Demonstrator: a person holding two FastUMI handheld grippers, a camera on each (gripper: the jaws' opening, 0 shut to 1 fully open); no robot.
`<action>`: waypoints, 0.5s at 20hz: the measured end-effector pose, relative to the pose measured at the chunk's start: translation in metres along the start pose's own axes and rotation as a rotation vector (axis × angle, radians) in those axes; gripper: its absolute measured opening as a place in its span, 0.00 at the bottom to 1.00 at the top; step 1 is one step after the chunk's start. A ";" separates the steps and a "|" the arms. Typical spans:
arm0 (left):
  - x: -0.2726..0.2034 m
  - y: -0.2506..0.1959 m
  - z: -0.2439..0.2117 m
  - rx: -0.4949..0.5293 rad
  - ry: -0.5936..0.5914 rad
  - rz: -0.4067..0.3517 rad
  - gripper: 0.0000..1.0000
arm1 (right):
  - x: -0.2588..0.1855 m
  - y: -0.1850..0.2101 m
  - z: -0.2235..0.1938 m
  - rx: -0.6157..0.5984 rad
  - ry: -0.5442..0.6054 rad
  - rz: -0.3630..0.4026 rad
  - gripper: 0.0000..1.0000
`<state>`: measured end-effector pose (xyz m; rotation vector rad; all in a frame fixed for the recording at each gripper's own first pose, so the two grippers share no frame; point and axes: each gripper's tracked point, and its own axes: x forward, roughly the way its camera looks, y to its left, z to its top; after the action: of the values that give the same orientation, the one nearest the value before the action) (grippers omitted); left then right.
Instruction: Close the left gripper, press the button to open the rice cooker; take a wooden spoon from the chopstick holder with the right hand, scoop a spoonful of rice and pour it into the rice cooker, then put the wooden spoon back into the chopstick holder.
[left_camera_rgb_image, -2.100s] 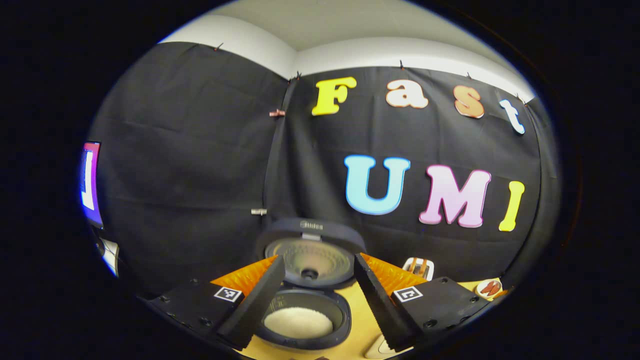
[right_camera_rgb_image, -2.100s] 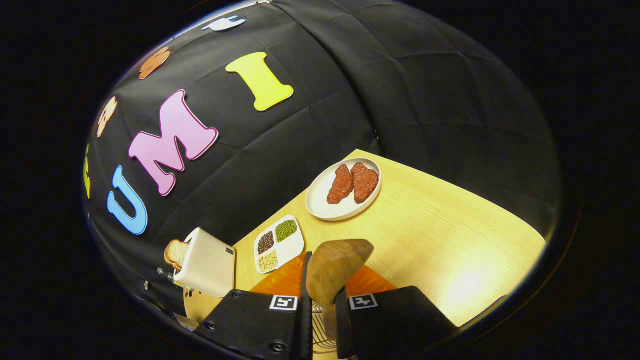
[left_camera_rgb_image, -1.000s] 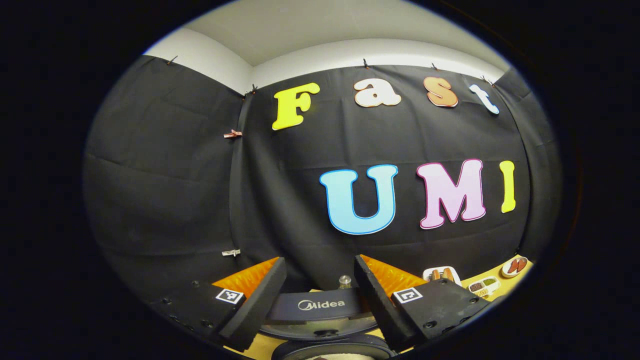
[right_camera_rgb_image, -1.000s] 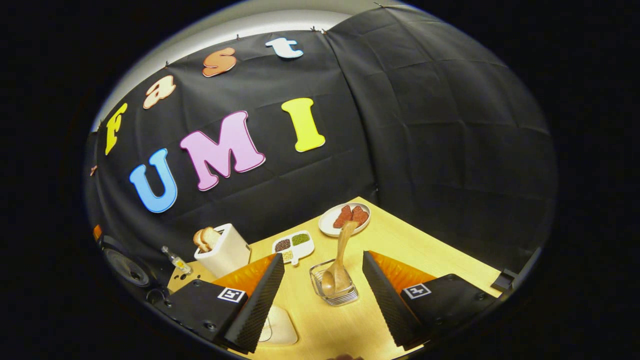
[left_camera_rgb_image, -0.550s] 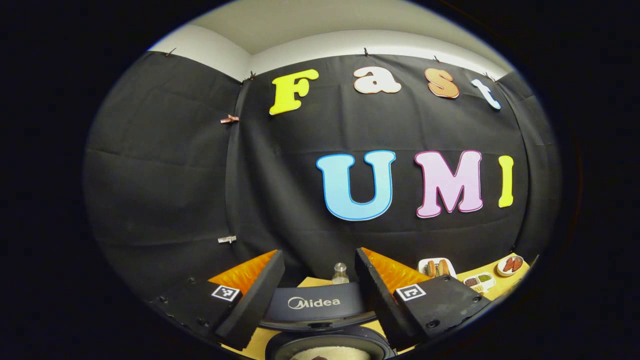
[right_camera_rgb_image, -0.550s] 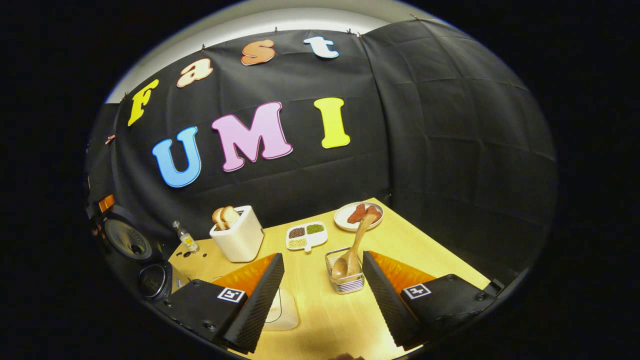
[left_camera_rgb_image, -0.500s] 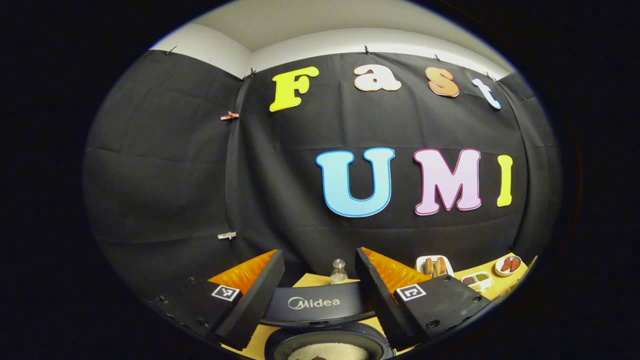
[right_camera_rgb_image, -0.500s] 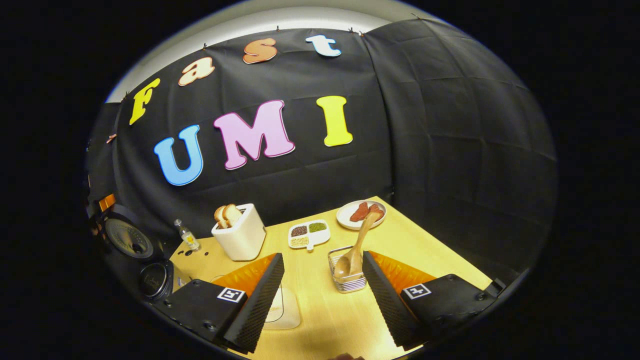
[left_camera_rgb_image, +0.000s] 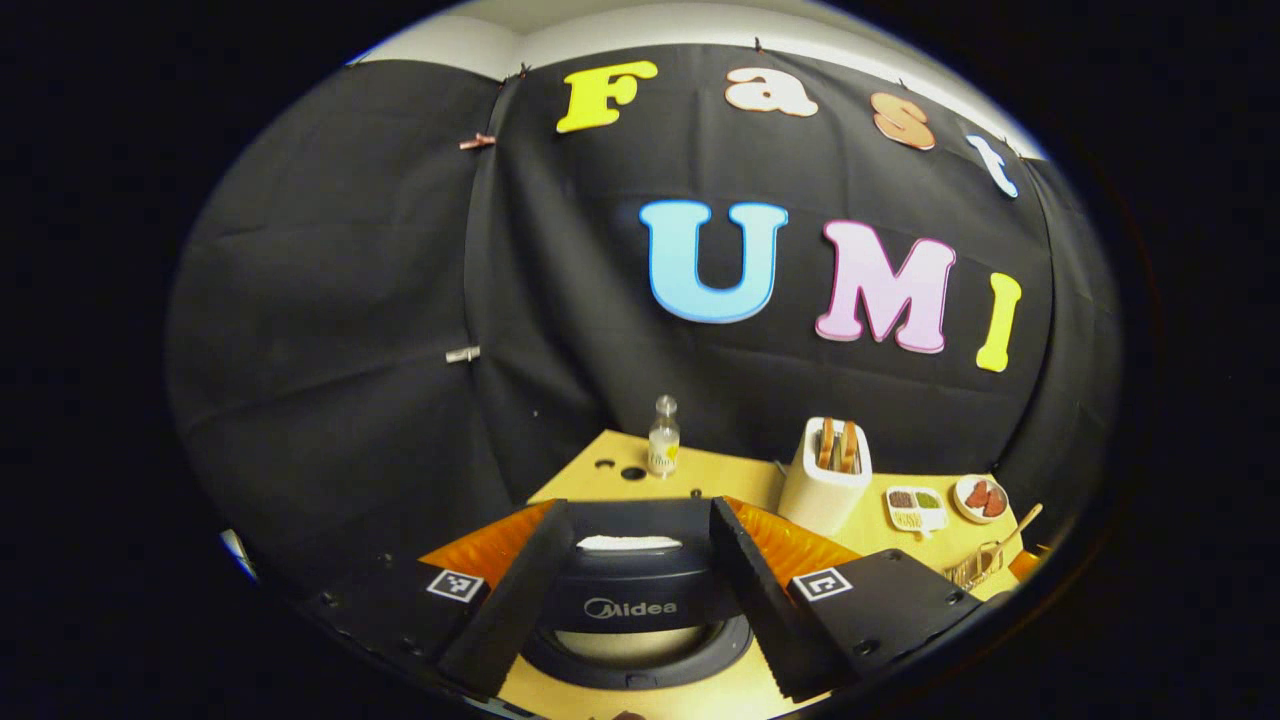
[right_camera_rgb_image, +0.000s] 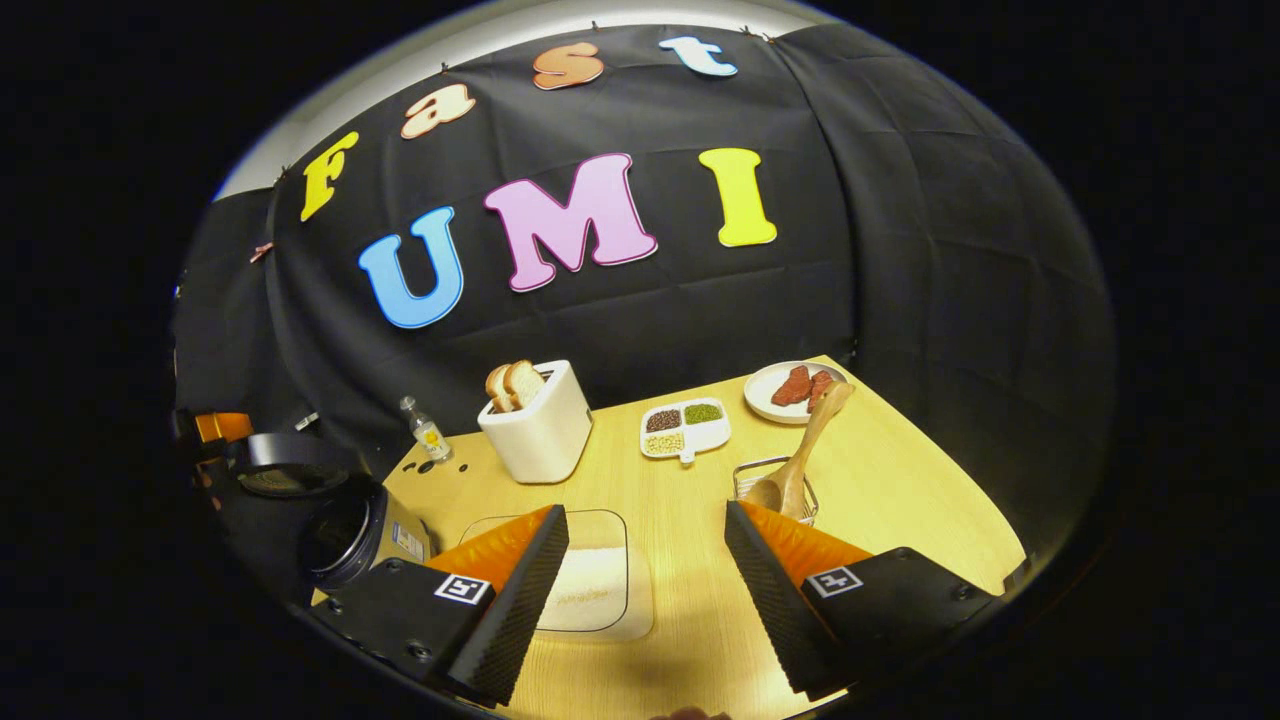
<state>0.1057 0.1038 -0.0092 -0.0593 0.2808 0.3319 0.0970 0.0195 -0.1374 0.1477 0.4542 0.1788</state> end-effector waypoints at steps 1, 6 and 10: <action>-0.004 -0.001 -0.013 0.004 0.020 0.001 0.96 | 0.001 0.000 -0.002 -0.001 0.008 0.009 0.98; -0.009 -0.004 -0.072 0.021 0.089 0.018 0.96 | 0.000 -0.002 -0.009 -0.030 0.037 0.034 0.98; -0.006 -0.005 -0.114 0.026 0.133 0.017 0.96 | 0.001 -0.011 -0.019 -0.042 0.070 0.043 0.98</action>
<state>0.0722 0.0850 -0.1170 -0.0538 0.4170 0.3413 0.0906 0.0109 -0.1568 0.1107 0.5172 0.2365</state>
